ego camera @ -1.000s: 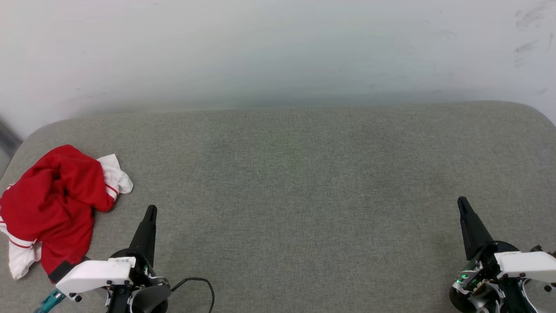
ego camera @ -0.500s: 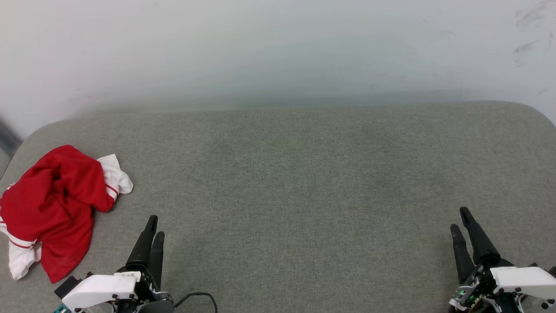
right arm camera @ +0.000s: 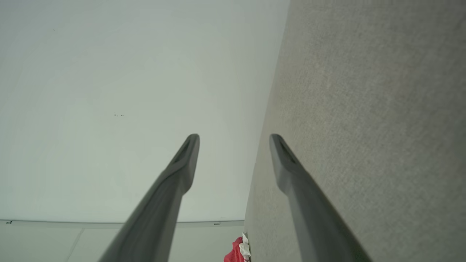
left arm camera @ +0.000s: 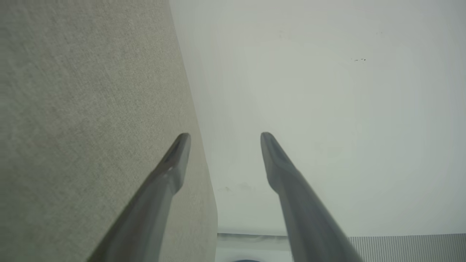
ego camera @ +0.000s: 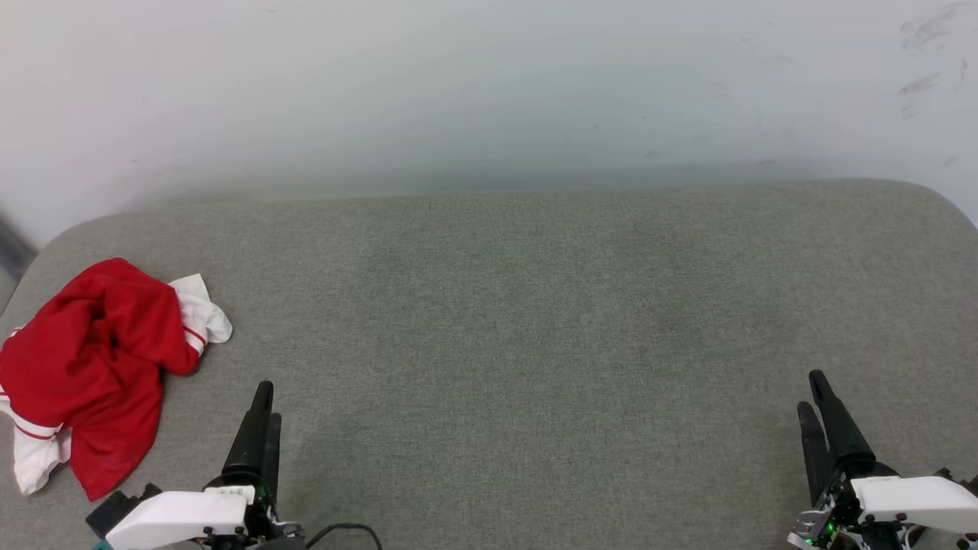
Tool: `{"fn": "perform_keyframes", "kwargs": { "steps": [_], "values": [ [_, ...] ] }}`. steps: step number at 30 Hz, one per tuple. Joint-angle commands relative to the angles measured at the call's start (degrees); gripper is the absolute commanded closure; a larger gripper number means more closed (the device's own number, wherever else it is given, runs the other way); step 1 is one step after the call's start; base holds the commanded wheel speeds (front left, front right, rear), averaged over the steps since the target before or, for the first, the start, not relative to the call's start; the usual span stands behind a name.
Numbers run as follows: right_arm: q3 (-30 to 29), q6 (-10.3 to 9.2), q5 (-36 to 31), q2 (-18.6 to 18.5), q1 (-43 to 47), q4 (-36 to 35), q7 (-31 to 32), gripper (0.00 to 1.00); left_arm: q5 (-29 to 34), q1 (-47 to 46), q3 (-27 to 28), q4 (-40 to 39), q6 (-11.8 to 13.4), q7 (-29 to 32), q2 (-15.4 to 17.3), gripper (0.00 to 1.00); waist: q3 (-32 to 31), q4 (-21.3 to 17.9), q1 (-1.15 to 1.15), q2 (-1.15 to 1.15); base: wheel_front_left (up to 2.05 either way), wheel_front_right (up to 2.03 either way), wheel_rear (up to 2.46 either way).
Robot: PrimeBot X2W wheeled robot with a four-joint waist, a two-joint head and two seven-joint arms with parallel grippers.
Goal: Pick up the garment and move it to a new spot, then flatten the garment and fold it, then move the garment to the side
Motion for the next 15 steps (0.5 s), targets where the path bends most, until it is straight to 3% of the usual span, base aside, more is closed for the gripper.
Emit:
{"fn": "perform_keyframes", "kwargs": {
  "steps": [1, 15],
  "values": [
    [0.02, 0.00, -1.58, -0.04, -0.33, -1.28, -0.78, 0.00, 1.52, 0.02, 0.29, -1.44, -0.05, -0.78, 0.10, 0.00, -0.03, -0.02, 0.00, 0.00, 0.00, 0.00, 0.00],
    [-1.07, 0.00, -18.44, -0.04, 0.12, -3.18, -3.84, 0.00, 12.77, 1.07, 4.89, -4.17, -0.08, -3.83, 0.13, 0.00, -0.13, -0.32, 0.00, 0.00, 0.00, 0.00, 0.00]
  ]
}}
